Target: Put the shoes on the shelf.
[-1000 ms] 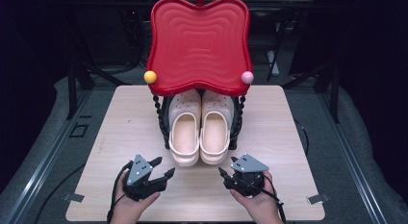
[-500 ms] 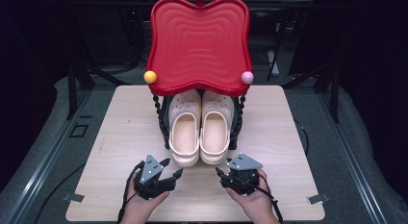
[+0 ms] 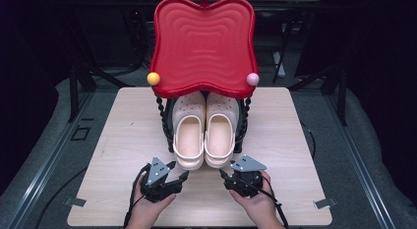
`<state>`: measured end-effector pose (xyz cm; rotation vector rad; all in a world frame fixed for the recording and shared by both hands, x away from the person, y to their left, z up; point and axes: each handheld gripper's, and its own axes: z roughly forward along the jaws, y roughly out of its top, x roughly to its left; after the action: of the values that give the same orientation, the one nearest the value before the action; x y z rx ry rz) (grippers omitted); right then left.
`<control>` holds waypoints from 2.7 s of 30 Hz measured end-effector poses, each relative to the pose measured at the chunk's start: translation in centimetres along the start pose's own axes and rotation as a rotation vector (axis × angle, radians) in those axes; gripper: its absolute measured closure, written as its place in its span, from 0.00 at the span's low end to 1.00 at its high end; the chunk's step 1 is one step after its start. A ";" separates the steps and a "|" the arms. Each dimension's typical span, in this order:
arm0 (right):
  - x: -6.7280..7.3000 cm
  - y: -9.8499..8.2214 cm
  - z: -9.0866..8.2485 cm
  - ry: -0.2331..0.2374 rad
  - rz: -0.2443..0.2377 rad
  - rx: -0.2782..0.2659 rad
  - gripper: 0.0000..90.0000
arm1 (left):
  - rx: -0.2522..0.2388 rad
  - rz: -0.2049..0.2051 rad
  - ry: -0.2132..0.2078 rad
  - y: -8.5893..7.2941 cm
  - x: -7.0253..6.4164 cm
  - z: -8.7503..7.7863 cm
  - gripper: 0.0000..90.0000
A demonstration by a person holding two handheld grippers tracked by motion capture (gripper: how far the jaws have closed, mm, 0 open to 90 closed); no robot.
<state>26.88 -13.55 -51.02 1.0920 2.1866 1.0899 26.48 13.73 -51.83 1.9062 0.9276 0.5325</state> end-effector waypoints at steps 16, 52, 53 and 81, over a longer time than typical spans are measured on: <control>0.9 -0.4 0.7 0.076 -0.037 0.032 0.99 | 0.061 0.036 -0.053 -0.2 -1.2 0.3 1.00; -2.0 1.8 -0.1 0.002 -0.030 0.042 1.00 | 0.059 0.040 -0.009 3.2 0.8 0.9 1.00; -2.1 1.9 0.0 -0.001 -0.034 0.043 1.00 | 0.060 0.046 -0.003 3.5 0.9 1.1 1.00; -3.0 5.7 2.7 -0.042 -0.037 0.021 1.00 | 0.056 0.026 0.057 7.1 2.9 3.5 1.00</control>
<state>32.96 -12.72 -47.79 1.0695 2.1818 1.0210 33.40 11.99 -47.30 1.9644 0.9647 0.5845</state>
